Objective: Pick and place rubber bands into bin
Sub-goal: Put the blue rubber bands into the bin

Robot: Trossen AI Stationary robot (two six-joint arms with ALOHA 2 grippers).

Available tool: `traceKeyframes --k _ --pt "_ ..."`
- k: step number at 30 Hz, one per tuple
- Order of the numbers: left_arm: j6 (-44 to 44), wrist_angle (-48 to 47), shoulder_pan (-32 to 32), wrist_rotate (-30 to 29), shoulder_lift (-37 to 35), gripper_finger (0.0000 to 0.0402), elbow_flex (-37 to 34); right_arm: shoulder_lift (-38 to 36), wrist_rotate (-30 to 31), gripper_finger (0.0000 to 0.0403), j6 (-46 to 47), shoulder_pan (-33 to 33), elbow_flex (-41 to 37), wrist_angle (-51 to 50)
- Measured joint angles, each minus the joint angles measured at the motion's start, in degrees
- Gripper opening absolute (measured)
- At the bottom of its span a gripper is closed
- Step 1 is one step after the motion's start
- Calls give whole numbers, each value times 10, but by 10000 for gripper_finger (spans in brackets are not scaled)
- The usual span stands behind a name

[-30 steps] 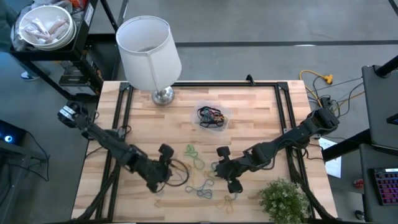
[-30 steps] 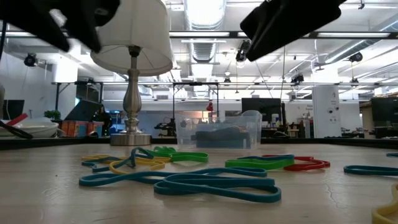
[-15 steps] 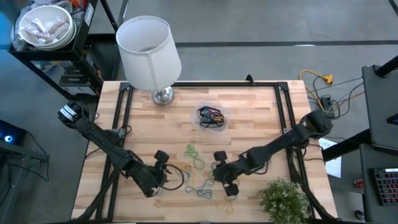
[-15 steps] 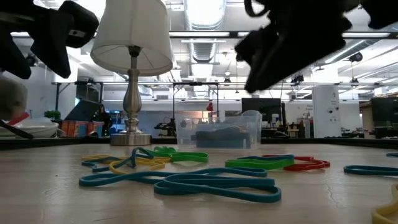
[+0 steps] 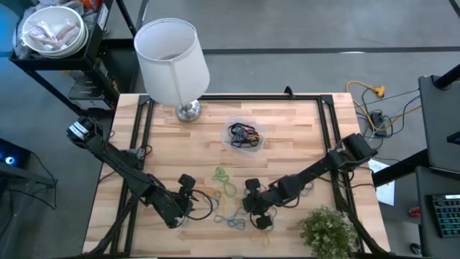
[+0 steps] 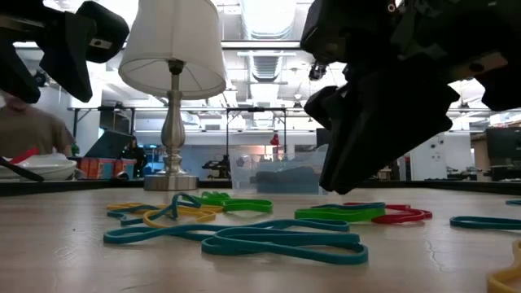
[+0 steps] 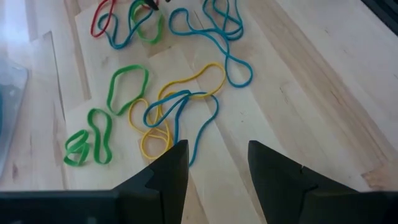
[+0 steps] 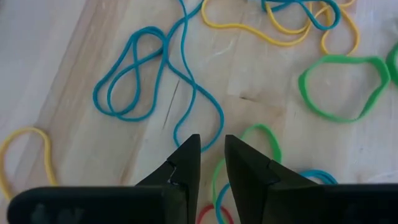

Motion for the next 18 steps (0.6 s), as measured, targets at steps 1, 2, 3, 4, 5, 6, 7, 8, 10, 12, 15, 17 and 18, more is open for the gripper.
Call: traceKeyframes --k 1,2,3,4,5,6,7,8,10,12,15,17,18 --pt "0 -1 0 0 0 151 -1 1 0 68 5 0 0 0" --pt "0 0 0 0 0 151 -1 2 0 68 10 0 0 1" --pt "0 0 0 0 0 151 -2 4 0 68 15 0 0 1" --pt "0 0 0 0 0 151 -2 9 0 68 19 0 0 2" --pt "0 0 0 0 0 151 -3 12 0 68 21 0 0 3" --pt "0 1 0 0 0 151 -3 17 0 68 22 0 0 1" --pt "0 1 0 0 0 151 -3 23 0 68 22 0 1 1" --pt "0 2 0 0 0 151 -3 27 0 68 22 0 2 0" --pt "0 1 0 0 0 151 -3 33 0 68 22 -1 4 1" --pt "0 3 0 0 0 151 -3 37 0 68 22 -1 5 0" --pt "0 3 0 0 0 151 -4 35 1 68 22 -1 5 -2" --pt "0 4 0 0 0 151 -4 31 0 68 22 -1 5 -5" --pt "0 4 0 0 0 151 -4 28 0 68 24 -1 4 -9"
